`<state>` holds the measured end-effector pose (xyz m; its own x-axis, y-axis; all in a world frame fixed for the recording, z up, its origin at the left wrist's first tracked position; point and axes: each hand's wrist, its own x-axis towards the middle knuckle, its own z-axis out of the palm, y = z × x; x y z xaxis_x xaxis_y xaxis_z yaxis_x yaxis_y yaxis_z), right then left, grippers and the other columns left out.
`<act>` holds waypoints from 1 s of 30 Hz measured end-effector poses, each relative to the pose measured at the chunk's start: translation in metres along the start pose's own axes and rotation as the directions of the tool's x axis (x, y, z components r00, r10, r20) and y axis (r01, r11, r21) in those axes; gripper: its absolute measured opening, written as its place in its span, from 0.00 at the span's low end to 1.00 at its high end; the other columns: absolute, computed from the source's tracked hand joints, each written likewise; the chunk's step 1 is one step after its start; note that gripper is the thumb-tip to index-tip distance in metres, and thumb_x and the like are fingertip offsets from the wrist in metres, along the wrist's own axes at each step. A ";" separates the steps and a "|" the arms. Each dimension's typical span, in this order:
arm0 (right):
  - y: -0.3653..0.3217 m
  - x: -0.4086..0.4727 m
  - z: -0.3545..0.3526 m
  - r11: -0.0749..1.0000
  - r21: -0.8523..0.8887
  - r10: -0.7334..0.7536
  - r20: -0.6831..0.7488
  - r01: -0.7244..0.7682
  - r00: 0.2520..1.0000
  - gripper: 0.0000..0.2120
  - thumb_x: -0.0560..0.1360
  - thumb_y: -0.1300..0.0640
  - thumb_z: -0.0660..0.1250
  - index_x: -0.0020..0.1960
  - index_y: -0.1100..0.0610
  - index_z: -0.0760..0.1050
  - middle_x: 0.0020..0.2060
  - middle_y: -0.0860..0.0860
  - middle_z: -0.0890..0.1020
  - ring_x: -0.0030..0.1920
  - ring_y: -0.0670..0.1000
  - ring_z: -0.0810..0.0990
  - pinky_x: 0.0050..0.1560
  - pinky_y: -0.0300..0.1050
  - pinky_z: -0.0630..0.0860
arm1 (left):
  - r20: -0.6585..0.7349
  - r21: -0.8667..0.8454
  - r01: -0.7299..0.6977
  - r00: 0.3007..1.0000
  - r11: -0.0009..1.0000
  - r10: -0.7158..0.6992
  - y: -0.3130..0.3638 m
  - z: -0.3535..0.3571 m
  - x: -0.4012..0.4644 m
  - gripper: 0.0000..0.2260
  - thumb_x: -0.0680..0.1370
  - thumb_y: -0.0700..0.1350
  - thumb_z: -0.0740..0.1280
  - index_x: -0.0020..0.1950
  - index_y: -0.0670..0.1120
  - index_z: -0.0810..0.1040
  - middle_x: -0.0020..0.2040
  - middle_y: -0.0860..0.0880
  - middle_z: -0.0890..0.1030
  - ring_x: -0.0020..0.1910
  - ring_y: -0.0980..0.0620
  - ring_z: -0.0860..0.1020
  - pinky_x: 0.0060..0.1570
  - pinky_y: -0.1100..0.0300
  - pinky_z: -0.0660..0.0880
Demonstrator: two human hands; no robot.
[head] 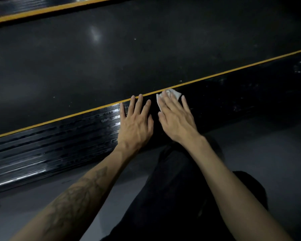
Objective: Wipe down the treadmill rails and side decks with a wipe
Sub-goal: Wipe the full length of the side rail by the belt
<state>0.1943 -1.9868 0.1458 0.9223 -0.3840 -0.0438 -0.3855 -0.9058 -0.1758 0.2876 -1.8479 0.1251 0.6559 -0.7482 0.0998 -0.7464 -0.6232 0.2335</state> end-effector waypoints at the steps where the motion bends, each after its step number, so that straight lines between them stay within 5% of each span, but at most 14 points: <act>1: 0.002 0.007 -0.001 1.000 -0.005 0.001 0.008 -0.001 1.000 0.28 0.87 0.49 0.47 0.85 0.52 0.47 0.84 0.51 0.48 0.83 0.49 0.44 0.82 0.57 0.40 | 0.001 0.001 -0.019 1.000 1.000 0.019 0.000 0.000 0.001 0.28 0.82 0.54 0.48 0.82 0.48 0.63 0.83 0.45 0.58 0.83 0.44 0.52 0.79 0.35 0.50; 9: 0.001 0.003 0.005 0.977 0.022 0.215 -0.089 -0.214 0.972 0.33 0.82 0.45 0.38 0.84 0.56 0.53 0.83 0.55 0.55 0.83 0.53 0.51 0.81 0.60 0.44 | -0.009 0.002 -0.078 0.997 0.997 0.078 -0.002 0.004 0.002 0.27 0.83 0.54 0.48 0.82 0.49 0.63 0.84 0.46 0.57 0.83 0.45 0.51 0.80 0.37 0.50; 12: -0.009 0.001 0.012 0.988 0.003 0.156 -0.080 -0.156 0.985 0.32 0.83 0.47 0.40 0.83 0.59 0.57 0.82 0.58 0.59 0.82 0.56 0.55 0.81 0.59 0.48 | -0.002 -0.037 -0.065 0.998 0.997 0.065 -0.003 0.004 0.004 0.27 0.83 0.54 0.48 0.81 0.49 0.64 0.83 0.46 0.58 0.83 0.45 0.52 0.80 0.37 0.49; 18: 0.020 0.016 -0.005 0.991 -0.061 0.117 0.013 -0.116 0.993 0.31 0.82 0.47 0.37 0.85 0.51 0.46 0.84 0.51 0.49 0.83 0.50 0.46 0.81 0.59 0.41 | -0.010 -0.031 -0.038 0.999 0.999 0.038 0.001 0.001 0.007 0.27 0.82 0.54 0.49 0.79 0.49 0.68 0.82 0.45 0.62 0.82 0.43 0.56 0.79 0.36 0.53; 24: -0.002 -0.006 0.007 0.982 -0.035 0.181 -0.069 -0.184 0.981 0.34 0.82 0.45 0.39 0.83 0.61 0.54 0.82 0.60 0.56 0.83 0.57 0.52 0.81 0.57 0.43 | -0.002 -0.041 0.025 1.000 0.999 -0.026 0.013 0.001 0.008 0.28 0.81 0.54 0.48 0.77 0.46 0.69 0.82 0.44 0.63 0.83 0.42 0.55 0.79 0.34 0.50; 30: 0.024 0.017 -0.006 0.996 0.005 0.093 0.002 -0.093 0.996 0.30 0.84 0.47 0.39 0.85 0.53 0.49 0.84 0.50 0.51 0.83 0.50 0.46 0.80 0.58 0.37 | -0.005 -0.063 0.090 0.996 0.994 -0.090 0.022 0.004 0.011 0.28 0.81 0.54 0.46 0.76 0.46 0.70 0.82 0.44 0.62 0.83 0.42 0.54 0.79 0.34 0.48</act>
<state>0.2006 -2.0159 0.1470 0.8827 -0.4659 -0.0616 -0.4691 -0.8654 -0.1762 0.2780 -1.8709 0.1277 0.7213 -0.6877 0.0829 -0.6758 -0.6723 0.3023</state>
